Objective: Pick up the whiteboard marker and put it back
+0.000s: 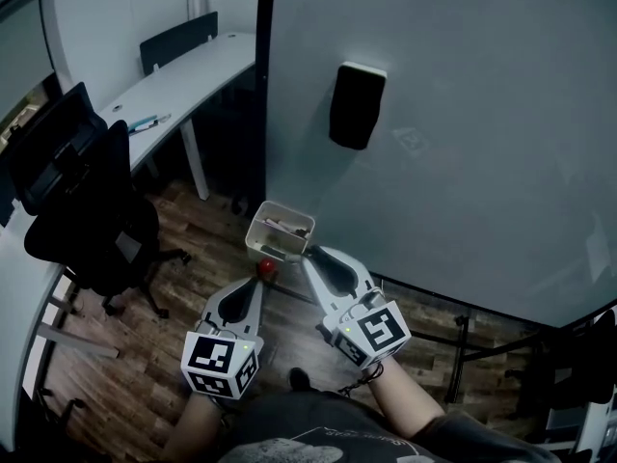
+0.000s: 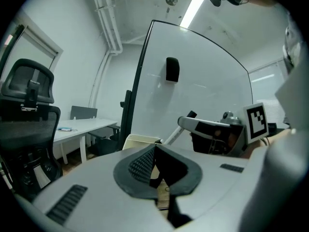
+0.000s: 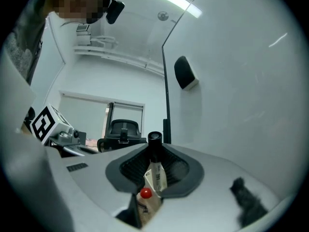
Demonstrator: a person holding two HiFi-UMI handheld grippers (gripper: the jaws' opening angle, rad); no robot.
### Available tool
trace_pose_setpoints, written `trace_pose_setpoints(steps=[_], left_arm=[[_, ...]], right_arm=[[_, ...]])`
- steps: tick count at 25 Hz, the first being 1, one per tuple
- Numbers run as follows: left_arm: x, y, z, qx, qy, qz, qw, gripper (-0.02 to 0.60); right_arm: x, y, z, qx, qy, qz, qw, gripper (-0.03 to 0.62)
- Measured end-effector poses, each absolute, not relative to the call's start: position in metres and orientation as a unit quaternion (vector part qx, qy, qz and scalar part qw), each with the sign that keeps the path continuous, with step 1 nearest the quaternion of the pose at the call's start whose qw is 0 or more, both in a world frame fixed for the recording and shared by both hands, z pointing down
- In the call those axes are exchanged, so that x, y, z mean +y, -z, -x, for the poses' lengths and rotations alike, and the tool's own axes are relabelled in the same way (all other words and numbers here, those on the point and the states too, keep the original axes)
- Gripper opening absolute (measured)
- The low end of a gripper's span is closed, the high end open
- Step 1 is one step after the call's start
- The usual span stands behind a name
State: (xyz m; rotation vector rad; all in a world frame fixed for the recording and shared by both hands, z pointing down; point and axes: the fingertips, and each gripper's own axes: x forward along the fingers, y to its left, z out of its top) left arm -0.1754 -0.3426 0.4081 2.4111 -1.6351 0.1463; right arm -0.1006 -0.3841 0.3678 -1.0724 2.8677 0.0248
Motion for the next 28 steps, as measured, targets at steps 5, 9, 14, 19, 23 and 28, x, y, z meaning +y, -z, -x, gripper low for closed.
trace_pose_setpoints(steps=[5, 9, 14, 19, 23, 28], left_arm=[[-0.316, -0.395, 0.167, -0.536, -0.038, -0.838, 0.101, 0.014], [-0.291, -0.391, 0.155, -0.510, -0.037, -0.854, 0.096, 0.014], [-0.259, -0.393, 0.142, -0.475, -0.039, -0.873, 0.100, 0.014], [-0.229, -0.396, 0.122, -0.430, -0.037, -0.896, 0.105, 0.014], [-0.209, -0.404, 0.104, -0.402, -0.039, -0.908, 0.113, 0.014], [-0.188, -0.409, 0.081, -0.374, -0.048, -0.918, 0.122, 0.014]], right_arm=[[-0.354, -0.344, 0.085, 0.923, -0.028, 0.381, 0.054, 0.080], [-0.324, -0.340, 0.072, 0.911, -0.036, 0.408, 0.057, 0.080], [-0.285, -0.352, 0.054, 0.893, -0.024, 0.446, 0.044, 0.080], [-0.245, -0.359, 0.033, 0.871, -0.024, 0.490, 0.029, 0.080], [-0.216, -0.374, 0.015, 0.856, -0.015, 0.517, 0.012, 0.080], [-0.196, -0.380, -0.015, 0.836, -0.002, 0.548, 0.010, 0.080]])
